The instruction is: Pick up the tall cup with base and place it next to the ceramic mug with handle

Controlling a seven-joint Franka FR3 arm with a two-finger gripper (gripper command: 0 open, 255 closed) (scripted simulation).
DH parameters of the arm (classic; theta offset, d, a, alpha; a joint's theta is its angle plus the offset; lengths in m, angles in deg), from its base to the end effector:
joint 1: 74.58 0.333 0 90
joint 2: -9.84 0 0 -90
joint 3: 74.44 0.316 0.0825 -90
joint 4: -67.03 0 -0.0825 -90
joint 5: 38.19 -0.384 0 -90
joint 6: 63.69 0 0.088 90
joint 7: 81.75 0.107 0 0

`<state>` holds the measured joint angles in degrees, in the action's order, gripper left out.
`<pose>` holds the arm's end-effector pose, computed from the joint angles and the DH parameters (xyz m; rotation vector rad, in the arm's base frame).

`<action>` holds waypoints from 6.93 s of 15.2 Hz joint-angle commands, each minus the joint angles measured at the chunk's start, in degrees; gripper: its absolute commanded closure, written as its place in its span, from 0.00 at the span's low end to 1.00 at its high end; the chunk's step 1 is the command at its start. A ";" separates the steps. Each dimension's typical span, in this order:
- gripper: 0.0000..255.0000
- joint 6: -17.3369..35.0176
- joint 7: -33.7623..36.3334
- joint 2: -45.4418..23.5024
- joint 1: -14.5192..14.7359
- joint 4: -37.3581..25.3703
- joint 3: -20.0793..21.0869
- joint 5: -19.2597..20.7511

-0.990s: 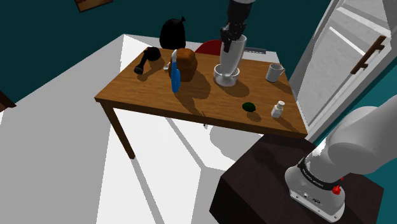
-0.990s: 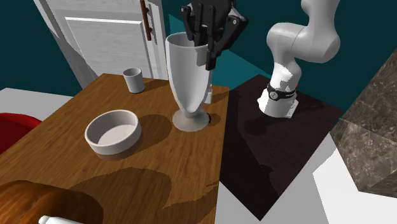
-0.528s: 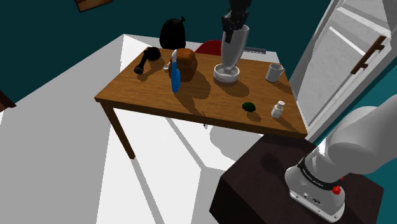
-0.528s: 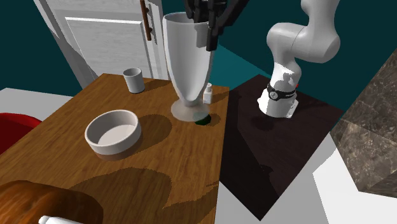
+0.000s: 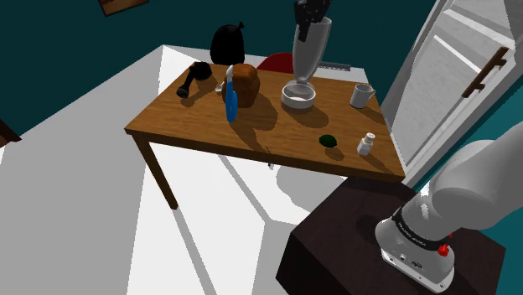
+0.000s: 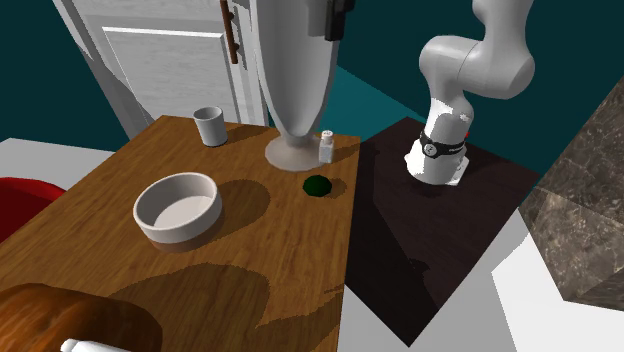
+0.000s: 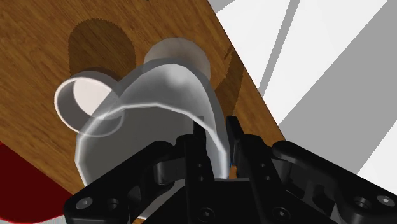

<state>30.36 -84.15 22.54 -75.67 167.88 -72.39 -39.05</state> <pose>0.4906 0.0118 0.6568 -3.1303 -0.0906 -0.1613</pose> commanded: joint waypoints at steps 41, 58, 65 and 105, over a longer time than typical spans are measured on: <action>1.00 -6.48 -47.62 -8.03 -16.61 -12.87 -31.24 -1.52; 1.00 7.34 -47.10 -4.26 -16.57 4.23 -30.61 0.27; 1.00 12.74 -47.34 -4.04 -16.68 9.83 -30.73 0.36; 0.00 29.99 -50.19 -7.92 -16.87 23.76 -31.87 -1.97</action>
<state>61.42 -134.57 14.24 -92.52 192.39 -104.29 -41.29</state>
